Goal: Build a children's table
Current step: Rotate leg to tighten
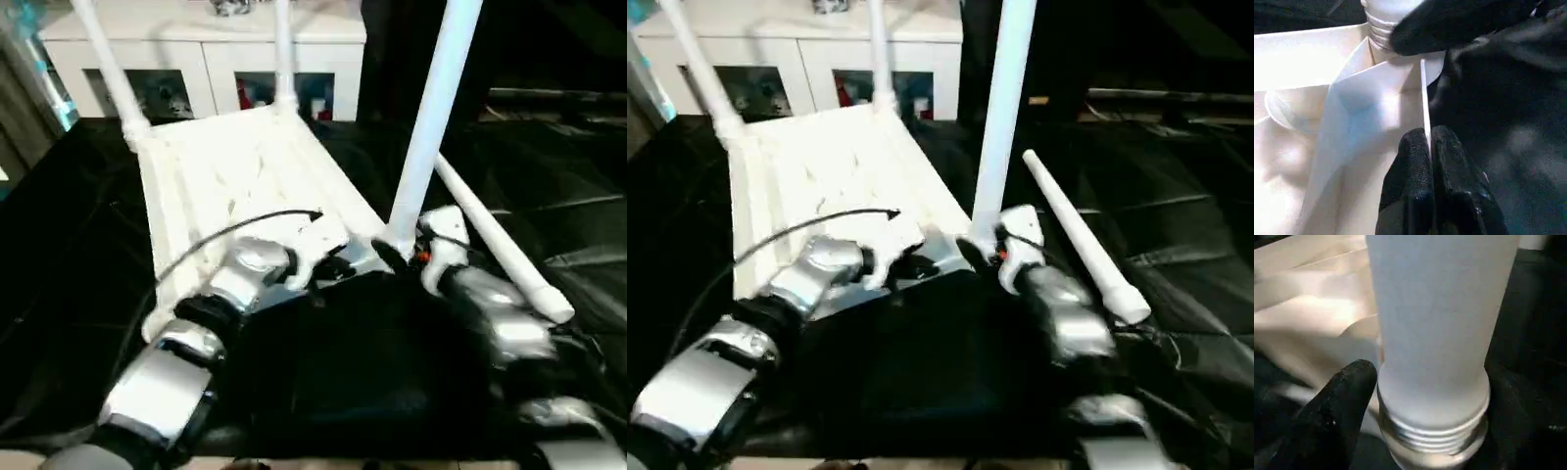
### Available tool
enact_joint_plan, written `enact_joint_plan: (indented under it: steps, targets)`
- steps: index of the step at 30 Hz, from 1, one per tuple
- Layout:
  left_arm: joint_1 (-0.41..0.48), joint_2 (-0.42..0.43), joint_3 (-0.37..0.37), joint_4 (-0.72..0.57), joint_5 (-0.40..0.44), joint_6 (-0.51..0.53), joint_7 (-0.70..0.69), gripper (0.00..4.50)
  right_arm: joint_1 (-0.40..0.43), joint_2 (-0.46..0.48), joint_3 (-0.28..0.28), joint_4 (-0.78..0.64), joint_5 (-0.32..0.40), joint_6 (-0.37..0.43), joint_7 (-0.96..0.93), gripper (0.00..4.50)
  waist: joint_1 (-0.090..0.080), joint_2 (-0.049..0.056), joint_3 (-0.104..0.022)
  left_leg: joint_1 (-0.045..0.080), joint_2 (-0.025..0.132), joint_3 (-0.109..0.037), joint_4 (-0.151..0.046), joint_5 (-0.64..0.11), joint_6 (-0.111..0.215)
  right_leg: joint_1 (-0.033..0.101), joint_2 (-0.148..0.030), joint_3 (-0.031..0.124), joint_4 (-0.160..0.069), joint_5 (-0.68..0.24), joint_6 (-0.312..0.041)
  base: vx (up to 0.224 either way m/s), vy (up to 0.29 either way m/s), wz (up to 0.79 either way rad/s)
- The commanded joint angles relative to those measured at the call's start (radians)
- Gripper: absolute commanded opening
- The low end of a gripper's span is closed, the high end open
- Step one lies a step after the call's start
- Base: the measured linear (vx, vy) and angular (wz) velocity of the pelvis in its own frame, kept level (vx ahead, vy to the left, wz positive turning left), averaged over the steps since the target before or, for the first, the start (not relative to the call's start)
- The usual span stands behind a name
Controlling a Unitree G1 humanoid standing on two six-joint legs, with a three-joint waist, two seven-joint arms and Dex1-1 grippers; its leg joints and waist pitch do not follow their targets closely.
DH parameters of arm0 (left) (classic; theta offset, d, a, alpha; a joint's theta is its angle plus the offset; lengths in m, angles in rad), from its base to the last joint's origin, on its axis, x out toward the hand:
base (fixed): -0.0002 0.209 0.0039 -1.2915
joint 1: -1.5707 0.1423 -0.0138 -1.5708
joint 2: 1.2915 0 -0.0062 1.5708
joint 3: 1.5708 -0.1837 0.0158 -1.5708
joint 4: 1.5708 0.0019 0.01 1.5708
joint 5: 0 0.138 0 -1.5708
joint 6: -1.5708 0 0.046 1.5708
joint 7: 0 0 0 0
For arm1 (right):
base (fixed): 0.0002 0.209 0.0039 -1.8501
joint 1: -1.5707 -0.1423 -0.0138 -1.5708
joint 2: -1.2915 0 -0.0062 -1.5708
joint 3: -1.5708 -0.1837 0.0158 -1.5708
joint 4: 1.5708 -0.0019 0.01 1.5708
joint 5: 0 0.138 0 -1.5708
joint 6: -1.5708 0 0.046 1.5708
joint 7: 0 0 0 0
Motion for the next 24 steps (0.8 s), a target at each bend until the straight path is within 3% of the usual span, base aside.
enact_joint_plan:
  steps: [1, 7, 9, 11, 17, 24]
  targets:
    - [-0.009, 0.002, -0.005, -0.067, -0.037, -0.066, -0.084, 0.0, 0.009, -0.008, 0.062, -0.063, 0.028, 0.014, 0.127, 3.6, 0.014, -0.009, -0.081, 0.019, 0.06, -0.026, -0.072, -0.282, 0.087, 0.054, -0.07, 0.047, -0.064, -0.303, -0.217, 0.0, 0.0, 0.0]
    - [0.017, 0.074, -0.006, -0.099, -0.074, -0.09, -0.278, 0.0, 0.053, -0.128, 0.079, -0.154, 0.047, 0.047, 0.315, 3.6, 0.039, -0.008, -0.084, 0.028, 0.067, -0.022, -0.068, -0.256, 0.081, 0.045, -0.071, 0.051, -0.053, -0.278, -0.239, 0.0, 0.0, 0.0]
    - [0.024, 0.091, -0.01, -0.104, -0.076, -0.09, -0.316, 0.0, 0.06, -0.145, 0.082, -0.17, 0.049, 0.05, 0.332, 3.6, 0.049, -0.007, -0.085, 0.024, 0.069, -0.023, -0.069, -0.235, 0.082, 0.046, -0.072, 0.053, -0.048, -0.252, -0.244, 0.0, 0.0, 0.0]
    - [0.029, 0.1, -0.01, -0.107, -0.076, -0.091, -0.334, 0.0, 0.064, -0.154, 0.084, -0.178, 0.051, 0.056, 0.342, 3.6, 0.057, -0.006, -0.084, 0.028, 0.069, -0.022, -0.07, -0.242, 0.072, 0.043, -0.071, 0.054, -0.048, -0.252, -0.244, 0.0, 0.0, 0.0]
    - [0.036, 0.114, 0.0, -0.11, -0.076, -0.1, -0.358, 0.0, 0.078, -0.166, 0.095, -0.198, 0.045, 0.075, 0.372, 3.6, 0.062, -0.009, -0.08, 0.027, 0.067, -0.024, -0.073, -0.276, 0.048, 0.045, -0.075, 0.054, -0.057, -0.334, -0.215, 0.0, 0.0, 0.0]
    - [0.036, 0.107, 0.007, -0.108, -0.079, -0.1, -0.349, 0.0, 0.094, -0.146, 0.091, -0.223, 0.073, 0.105, 0.372, 2.91, 0.064, -0.01, -0.081, 0.027, 0.067, -0.024, -0.072, -0.265, 0.046, 0.043, -0.075, 0.056, -0.055, -0.327, -0.215, 0.0, 0.0, 0.0]
